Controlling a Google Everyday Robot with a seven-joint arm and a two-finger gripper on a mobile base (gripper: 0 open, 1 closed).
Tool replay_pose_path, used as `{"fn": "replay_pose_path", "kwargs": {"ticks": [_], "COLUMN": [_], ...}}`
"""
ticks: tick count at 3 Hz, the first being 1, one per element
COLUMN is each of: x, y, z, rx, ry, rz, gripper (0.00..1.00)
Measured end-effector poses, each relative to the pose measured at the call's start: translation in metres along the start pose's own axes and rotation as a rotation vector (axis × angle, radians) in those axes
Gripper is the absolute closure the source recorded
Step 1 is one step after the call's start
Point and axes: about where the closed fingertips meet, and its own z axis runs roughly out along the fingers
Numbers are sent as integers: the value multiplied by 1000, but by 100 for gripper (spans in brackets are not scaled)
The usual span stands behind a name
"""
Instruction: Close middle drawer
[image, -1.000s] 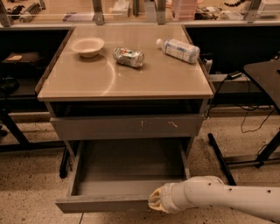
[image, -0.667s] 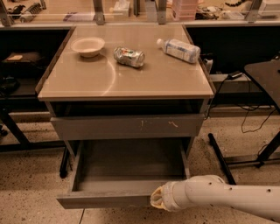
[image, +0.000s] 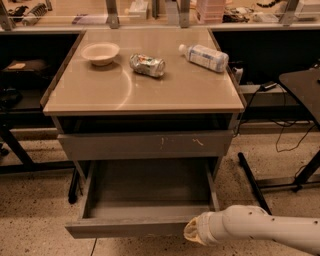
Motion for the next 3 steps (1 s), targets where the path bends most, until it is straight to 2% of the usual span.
{"fn": "replay_pose_path", "kwargs": {"ticks": [3], "x": [0], "y": [0], "z": [0], "rx": [0], "ry": [0], "rz": [0], "gripper": [12]}}
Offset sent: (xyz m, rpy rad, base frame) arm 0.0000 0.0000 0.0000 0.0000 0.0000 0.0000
